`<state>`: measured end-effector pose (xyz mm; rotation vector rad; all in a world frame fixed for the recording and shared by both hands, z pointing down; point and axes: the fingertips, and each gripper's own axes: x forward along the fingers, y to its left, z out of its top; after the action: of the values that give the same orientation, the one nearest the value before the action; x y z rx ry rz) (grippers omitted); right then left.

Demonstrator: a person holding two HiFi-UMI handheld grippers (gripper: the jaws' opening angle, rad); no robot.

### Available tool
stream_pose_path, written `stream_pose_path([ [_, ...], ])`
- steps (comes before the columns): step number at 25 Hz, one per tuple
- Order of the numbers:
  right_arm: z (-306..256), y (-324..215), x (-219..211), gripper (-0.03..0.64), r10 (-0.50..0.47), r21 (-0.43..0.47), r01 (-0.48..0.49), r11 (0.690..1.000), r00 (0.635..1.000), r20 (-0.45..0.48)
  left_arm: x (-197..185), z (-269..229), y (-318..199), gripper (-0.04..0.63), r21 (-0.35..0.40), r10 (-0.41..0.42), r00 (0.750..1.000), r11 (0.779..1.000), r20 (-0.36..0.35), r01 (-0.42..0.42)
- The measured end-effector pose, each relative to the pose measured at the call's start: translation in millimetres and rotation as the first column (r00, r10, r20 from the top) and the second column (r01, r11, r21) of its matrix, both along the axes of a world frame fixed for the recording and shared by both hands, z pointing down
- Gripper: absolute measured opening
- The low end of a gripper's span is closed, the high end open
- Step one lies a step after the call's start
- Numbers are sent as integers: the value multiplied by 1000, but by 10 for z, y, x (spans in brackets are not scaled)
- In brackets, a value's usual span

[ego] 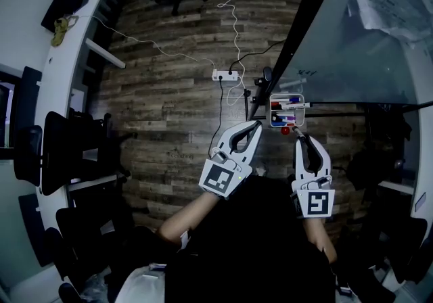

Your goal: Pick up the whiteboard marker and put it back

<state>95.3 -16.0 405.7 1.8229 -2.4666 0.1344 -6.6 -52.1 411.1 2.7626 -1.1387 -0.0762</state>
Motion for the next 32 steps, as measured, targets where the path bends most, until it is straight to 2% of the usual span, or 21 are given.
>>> stream_pose_path([
  [6,2,2,10,78,-6,6,6,1000,1000,-7,17,-24,6,6,-12,10,1000,1000,-26,-11],
  [23,-9,-17,-54,78,9,-7,-9,1000,1000,3,-58,-4,-19,6,-17,18,999,1000,-27,-19],
  [32,-48,-41,-182,78,45,0,-45,999,999,-12,-168,5,-21,6,-28,64,997,997,-39,-65],
])
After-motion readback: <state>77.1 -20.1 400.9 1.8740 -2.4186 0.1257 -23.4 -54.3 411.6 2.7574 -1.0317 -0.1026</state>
